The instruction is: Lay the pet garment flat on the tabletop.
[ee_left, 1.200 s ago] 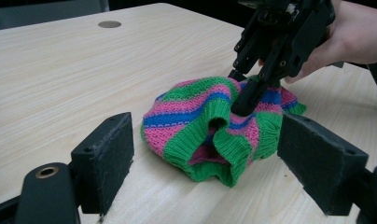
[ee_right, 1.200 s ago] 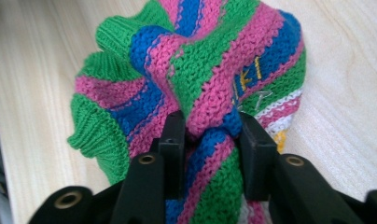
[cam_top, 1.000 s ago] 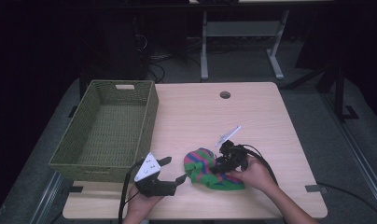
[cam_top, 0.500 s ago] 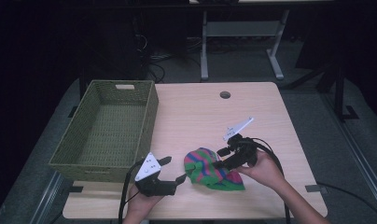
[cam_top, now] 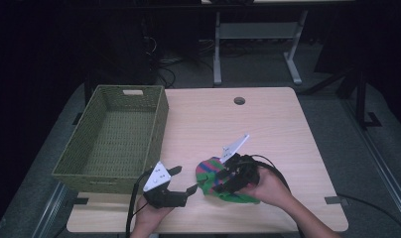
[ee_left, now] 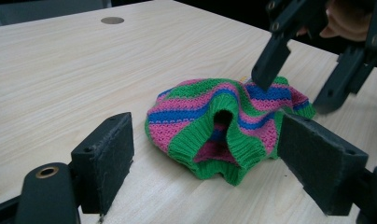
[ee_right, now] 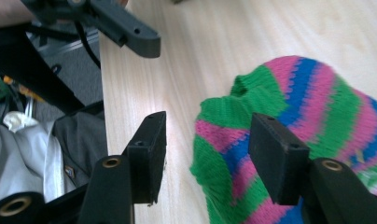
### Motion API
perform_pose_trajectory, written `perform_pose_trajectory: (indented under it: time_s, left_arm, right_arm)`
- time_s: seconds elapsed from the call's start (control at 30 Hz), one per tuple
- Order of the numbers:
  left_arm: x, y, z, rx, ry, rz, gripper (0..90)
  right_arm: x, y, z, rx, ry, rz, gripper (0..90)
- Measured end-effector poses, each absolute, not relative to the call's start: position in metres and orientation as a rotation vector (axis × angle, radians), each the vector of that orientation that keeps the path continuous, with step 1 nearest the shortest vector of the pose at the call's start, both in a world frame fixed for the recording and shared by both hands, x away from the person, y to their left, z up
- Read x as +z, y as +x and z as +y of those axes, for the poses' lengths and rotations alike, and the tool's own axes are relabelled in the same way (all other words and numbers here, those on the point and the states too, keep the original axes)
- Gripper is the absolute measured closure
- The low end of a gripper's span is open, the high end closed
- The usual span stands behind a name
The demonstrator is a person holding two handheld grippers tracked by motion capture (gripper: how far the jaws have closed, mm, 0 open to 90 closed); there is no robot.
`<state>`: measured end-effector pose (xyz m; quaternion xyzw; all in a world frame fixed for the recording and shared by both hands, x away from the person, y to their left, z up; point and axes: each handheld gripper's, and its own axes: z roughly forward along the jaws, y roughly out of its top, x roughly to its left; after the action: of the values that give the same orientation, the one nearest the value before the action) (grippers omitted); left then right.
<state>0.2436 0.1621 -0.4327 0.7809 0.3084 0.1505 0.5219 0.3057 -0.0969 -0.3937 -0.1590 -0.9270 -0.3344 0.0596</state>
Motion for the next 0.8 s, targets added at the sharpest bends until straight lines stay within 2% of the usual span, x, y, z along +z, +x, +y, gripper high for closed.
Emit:
perform_pose_trajectory:
  time_s: [0.37,0.8]
  left_arm:
    - [-0.432,0.243,0.164,0.359,1.873,0.741,18.2]
    - [-0.433,0.244,0.164,0.356,1.876,0.741,18.2]
  right_arm:
    - [-0.421,0.307,-0.069,-0.858,-0.423,-2.854,51.2]
    - [-0.441,0.307,-0.065,-0.798,-0.45,-2.941,68.2]
